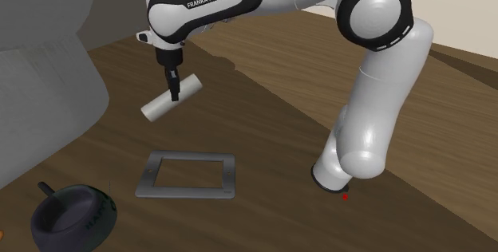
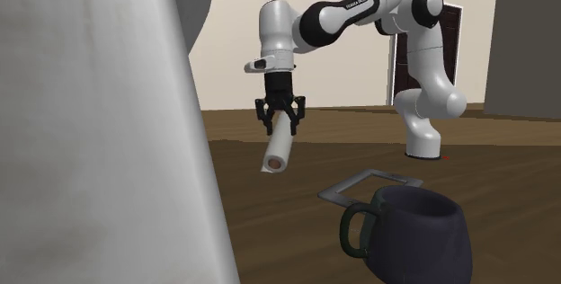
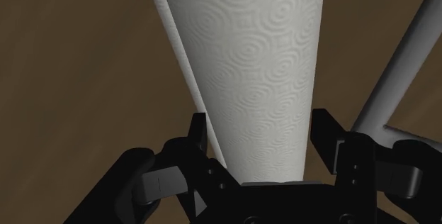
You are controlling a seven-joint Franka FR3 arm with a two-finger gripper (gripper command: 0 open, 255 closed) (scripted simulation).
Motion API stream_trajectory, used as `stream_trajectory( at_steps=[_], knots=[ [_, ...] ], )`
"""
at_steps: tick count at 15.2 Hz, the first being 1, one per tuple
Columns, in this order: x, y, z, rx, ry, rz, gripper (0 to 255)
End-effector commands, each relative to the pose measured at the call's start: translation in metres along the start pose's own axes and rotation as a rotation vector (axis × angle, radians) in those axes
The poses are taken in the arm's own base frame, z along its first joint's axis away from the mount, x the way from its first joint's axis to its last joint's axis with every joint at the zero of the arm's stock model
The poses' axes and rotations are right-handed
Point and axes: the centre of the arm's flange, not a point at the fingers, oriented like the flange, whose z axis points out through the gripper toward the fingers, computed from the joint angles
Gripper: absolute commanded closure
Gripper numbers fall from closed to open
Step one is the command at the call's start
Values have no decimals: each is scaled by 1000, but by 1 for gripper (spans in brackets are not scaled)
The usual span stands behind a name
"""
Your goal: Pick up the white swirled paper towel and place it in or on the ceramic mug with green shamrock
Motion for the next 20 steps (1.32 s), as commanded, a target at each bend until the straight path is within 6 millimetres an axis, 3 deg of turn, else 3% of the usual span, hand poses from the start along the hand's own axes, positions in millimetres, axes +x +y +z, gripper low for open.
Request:
stream_trajectory(
  at_steps=[1, 15, 20],
  knots=[
    [0, -2, -12, 0, 0, 0, 255],
    [0, -6, -82, 0, 0, 0, 255],
    [44, -55, -80, 0, 0, 0, 255]
  ],
)
